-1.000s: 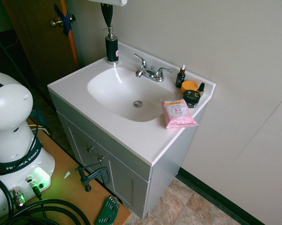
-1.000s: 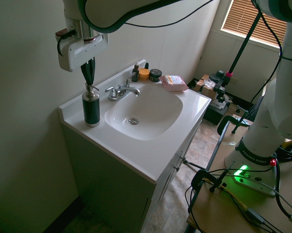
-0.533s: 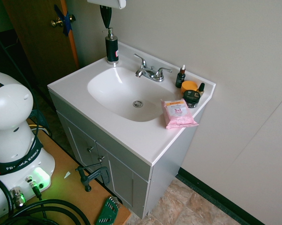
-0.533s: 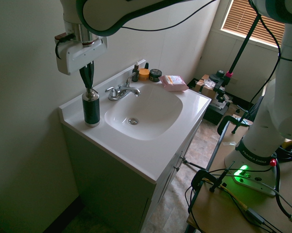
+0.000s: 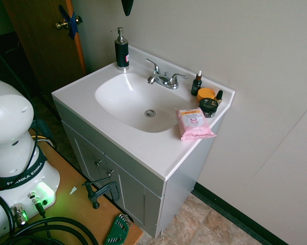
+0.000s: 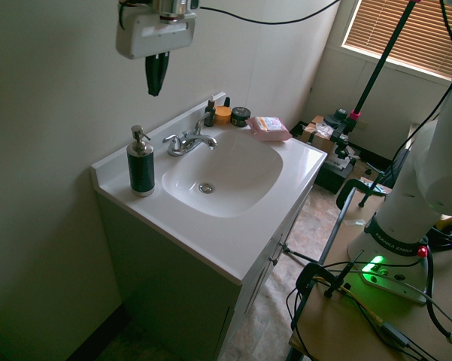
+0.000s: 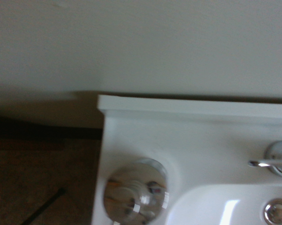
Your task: Push the sanitizer
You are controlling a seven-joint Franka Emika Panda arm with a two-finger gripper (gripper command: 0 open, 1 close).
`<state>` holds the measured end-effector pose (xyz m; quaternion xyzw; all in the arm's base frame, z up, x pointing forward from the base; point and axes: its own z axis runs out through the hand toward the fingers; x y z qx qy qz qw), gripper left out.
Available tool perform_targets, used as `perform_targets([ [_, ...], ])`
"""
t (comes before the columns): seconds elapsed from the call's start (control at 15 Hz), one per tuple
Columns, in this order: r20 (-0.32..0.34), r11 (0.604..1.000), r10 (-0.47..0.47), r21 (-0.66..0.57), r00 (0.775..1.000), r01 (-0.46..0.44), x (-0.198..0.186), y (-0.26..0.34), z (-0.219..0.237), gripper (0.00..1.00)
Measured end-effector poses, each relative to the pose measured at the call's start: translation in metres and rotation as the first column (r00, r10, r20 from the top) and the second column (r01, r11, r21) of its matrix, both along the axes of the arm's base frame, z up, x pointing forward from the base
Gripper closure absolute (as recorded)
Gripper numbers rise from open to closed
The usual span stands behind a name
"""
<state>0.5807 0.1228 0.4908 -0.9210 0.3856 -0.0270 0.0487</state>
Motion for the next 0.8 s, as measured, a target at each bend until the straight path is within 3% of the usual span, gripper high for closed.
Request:
perform_targets([
  [0.53,-0.043,1.000,-0.019,-0.015,0.999,0.018,-0.087,-0.059,-0.039,0.00],
  [0.8,-0.051,0.999,-0.032,-0.016,0.998,0.031,-0.111,-0.072,-0.059,0.00],
])
